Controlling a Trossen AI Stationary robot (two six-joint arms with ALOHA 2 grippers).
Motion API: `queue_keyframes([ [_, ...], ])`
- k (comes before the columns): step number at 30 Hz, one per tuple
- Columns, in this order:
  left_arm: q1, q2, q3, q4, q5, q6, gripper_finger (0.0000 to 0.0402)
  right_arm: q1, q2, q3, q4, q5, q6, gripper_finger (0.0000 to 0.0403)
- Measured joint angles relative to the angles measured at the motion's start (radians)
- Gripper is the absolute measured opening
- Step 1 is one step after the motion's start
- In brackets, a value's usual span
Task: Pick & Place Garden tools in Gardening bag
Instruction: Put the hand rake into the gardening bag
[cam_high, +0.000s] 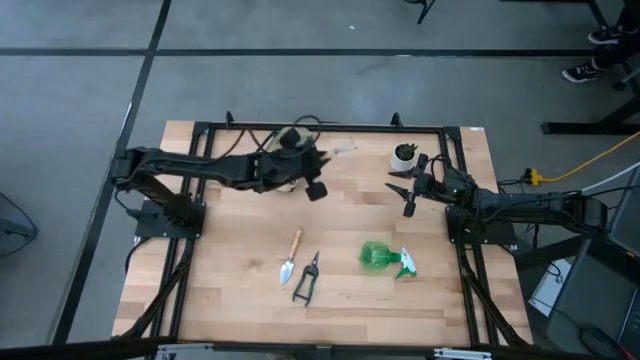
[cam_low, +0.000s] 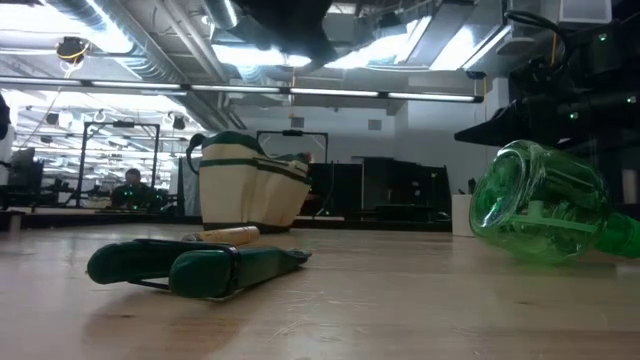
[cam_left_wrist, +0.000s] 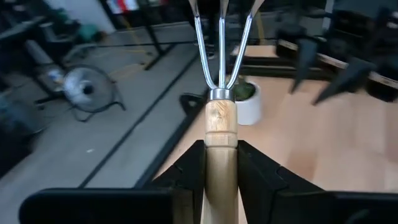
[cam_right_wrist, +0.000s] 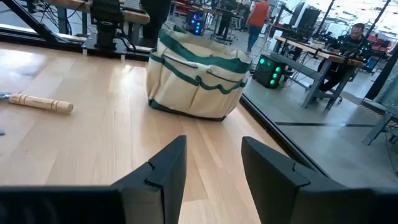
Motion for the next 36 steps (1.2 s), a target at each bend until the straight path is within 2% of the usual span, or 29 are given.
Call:
queue_keyframes([
  [5, 0.000, -0.034, 0.000, -0.067, -0.102, -0.025, 0.0067, 0.000, 0.000, 0.000, -0.001, 0.000, 0.000, 0.0158],
  [18, 0.073, -0.057, 0.000, -0.388, -0.181, -0.201, 0.0067, 0.000, 0.000, 0.000, -0.007, 0.000, 0.000, 0.0158],
  [36, 0.232, -0.008, 0.000, -0.355, -0.174, -0.193, 0.0071, 0.000, 0.000, 0.000, -0.023, 0.000, 0.000, 0.0158],
])
